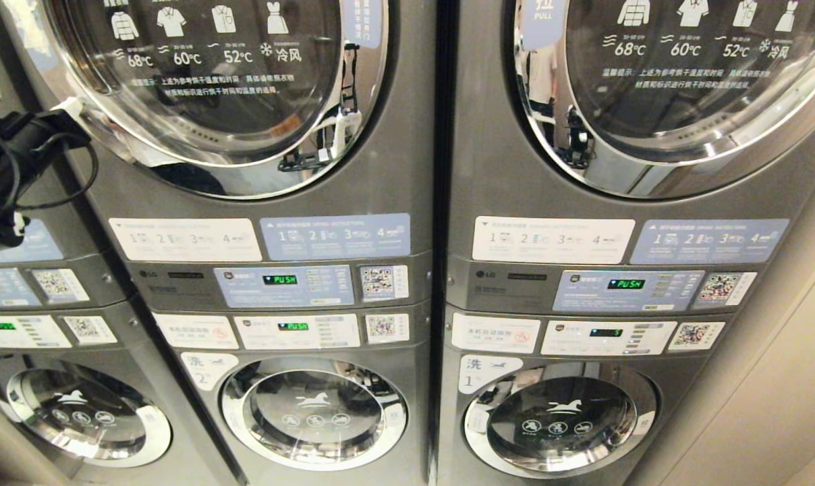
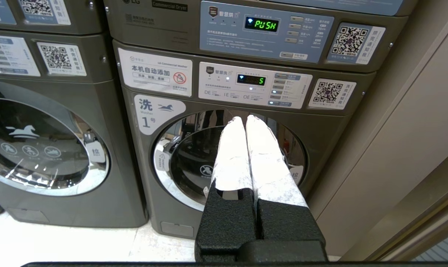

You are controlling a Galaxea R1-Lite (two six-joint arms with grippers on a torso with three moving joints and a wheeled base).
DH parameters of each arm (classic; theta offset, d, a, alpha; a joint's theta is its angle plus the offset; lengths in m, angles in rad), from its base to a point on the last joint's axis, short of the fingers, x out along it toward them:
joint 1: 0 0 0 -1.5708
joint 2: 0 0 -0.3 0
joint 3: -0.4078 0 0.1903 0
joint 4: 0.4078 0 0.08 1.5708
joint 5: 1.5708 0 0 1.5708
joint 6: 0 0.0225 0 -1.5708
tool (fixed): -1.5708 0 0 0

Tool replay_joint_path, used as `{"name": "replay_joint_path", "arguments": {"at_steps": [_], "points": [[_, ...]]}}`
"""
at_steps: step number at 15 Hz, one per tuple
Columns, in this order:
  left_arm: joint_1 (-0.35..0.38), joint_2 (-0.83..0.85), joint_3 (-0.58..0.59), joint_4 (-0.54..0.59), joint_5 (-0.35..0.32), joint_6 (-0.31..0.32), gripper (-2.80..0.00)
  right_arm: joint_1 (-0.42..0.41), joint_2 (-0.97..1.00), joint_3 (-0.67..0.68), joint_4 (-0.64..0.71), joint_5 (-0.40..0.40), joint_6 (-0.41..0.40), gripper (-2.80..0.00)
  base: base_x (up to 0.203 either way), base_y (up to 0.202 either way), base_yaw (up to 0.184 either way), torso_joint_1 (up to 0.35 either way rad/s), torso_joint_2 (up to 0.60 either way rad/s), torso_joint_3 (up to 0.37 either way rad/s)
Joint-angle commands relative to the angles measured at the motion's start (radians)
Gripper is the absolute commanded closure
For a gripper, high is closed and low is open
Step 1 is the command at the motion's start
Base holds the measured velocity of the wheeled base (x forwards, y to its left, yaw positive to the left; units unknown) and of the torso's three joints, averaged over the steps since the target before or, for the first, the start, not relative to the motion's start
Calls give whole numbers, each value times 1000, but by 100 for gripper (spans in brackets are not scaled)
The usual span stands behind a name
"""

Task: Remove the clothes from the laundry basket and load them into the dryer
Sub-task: Close the dryer

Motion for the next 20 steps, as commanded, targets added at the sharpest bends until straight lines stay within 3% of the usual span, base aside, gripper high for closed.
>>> {"name": "replay_joint_path", "arguments": {"at_steps": [1,20], "points": [[-10,5,0,-4,-5,-1,0,0,1,0,-1,0,-1,0,0,0,0,0,0,0],[-69,62,-1,0,-7,39,0,-1,1,0,-1,0,2,0,0,0,0,0,0,0]]}}
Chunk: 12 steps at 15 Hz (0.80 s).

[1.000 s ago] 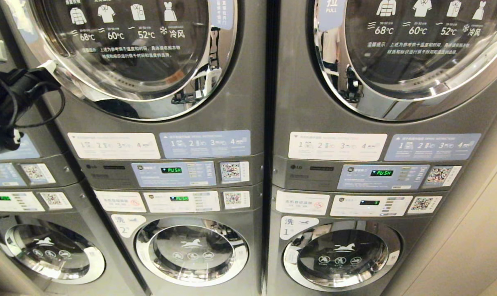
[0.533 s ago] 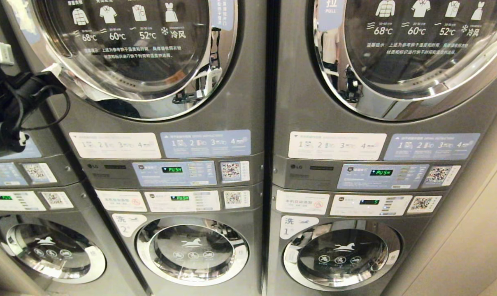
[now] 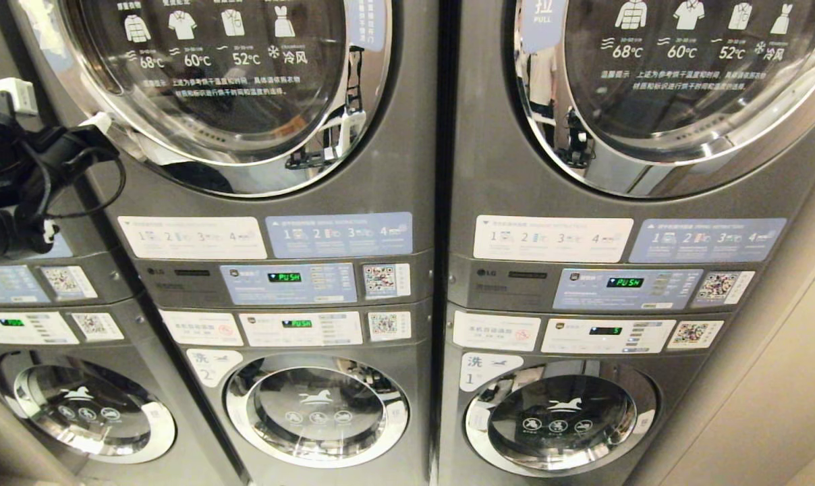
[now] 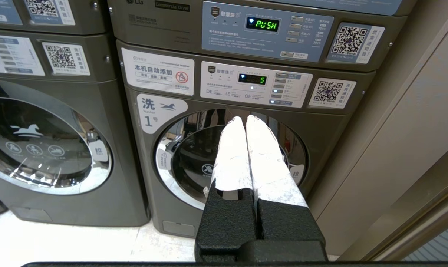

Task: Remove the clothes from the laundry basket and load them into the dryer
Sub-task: Close the dryer

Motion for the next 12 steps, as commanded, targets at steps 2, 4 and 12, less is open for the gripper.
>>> {"name": "replay_joint_path", "arguments": {"at_steps": [2,4,12], "points": [[-9,6,-1,-4,-5,-2,0,0,1,0,0,1,0,0,0,0,0,0,0,0],[-12,9,-1,-4,-5,-2,0,0,1,0,0,1,0,0,0,0,0,0,0,0],[-11,-7,0,-8,4,2,0,0,1,0,0,1,0,0,0,0,0,0,0,0]]}}
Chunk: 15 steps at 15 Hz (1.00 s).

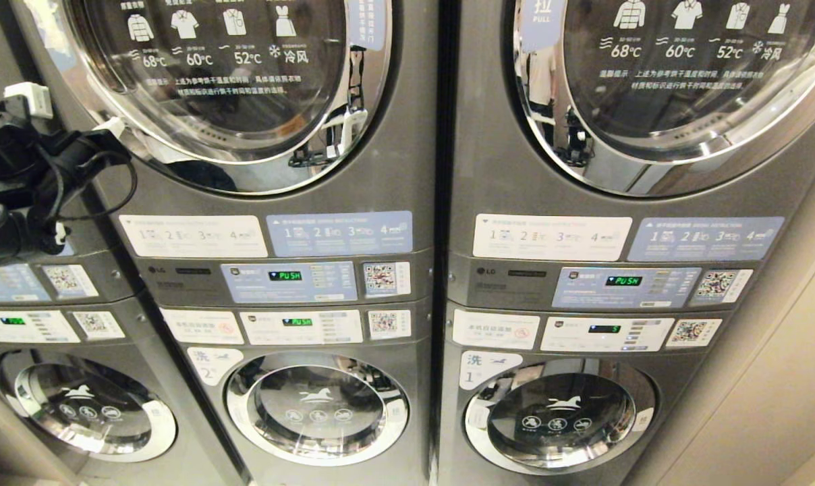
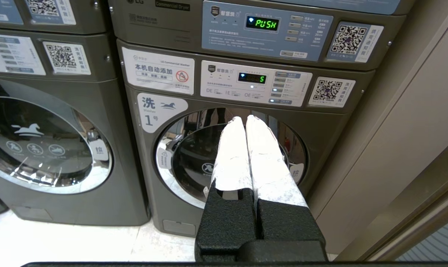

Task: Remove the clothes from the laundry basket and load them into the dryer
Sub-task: Close the dryer

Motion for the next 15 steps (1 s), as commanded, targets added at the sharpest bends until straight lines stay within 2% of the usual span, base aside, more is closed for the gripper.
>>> {"name": "replay_joint_path", "arguments": {"at_steps": [1,3,6,10,12,15], "points": [[5,-34,1,-9,14,3,0,0,1,0,0,1,-1,0,0,0,0,0,0,0],[13,-95,3,-7,59,15,0,0,1,0,0,-1,-1,0,0,0,0,0,0,0],[30,-206,10,3,81,24,0,0,1,-1,2,1,-1,0,0,0,0,1,10,2],[79,-347,56,6,151,90,0,0,1,-3,2,1,8,0,0,0,0,-4,9,7],[81,-467,163,8,159,95,0,0,1,-3,3,1,10,0,0,0,0,0,0,0],[42,-723,525,17,161,96,0,0,1,-3,2,1,12,0,0,0,0,-4,9,6]]}}
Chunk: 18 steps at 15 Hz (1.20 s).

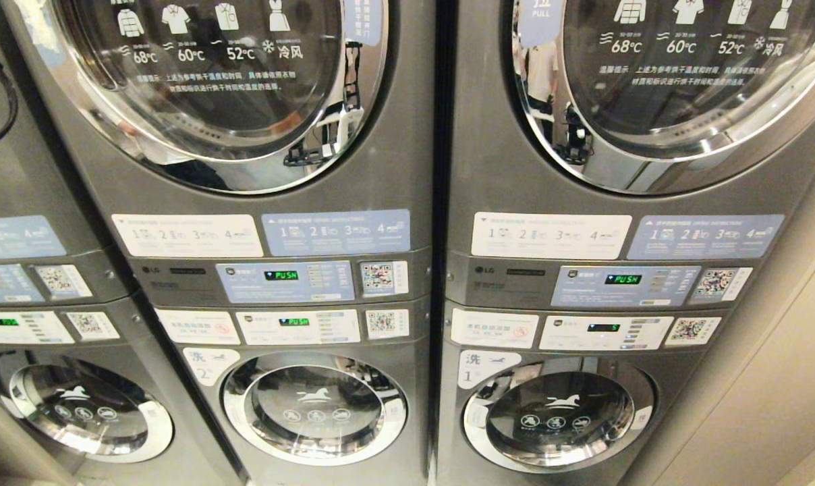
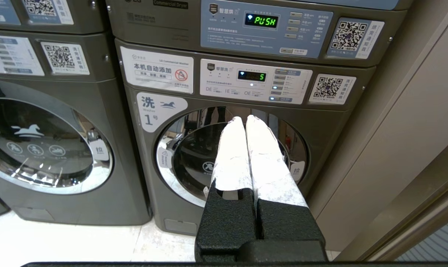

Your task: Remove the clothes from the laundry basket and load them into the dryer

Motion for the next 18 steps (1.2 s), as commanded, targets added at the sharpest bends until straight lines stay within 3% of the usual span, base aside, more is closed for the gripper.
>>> {"name": "replay_joint_path", "arguments": {"at_steps": [1,5,8,10,13,16,18], "points": [[-35,-248,245,-1,-2,-1,0,0,1,2,-3,2,-4,0,0,0,0,0,0,0],[-135,-776,881,93,0,32,0,0,1,3,-3,-4,31,0,0,0,0,0,0,0],[-165,-1135,1161,306,26,86,0,0,1,4,-3,-2,30,0,0,0,0,0,0,0],[-177,-1357,1279,545,60,142,0,0,1,5,-3,0,19,0,0,0,0,0,0,0],[-223,-1478,1423,752,94,223,0,0,1,5,-4,-24,41,0,0,0,0,0,0,0],[-491,-1471,1442,780,110,240,0,0,1,5,1,-24,38,0,0,0,0,0,0,0],[-544,-1469,1474,701,207,250,0,0,1,5,-1,-26,46,0,0,0,0,0,0,0]]}}
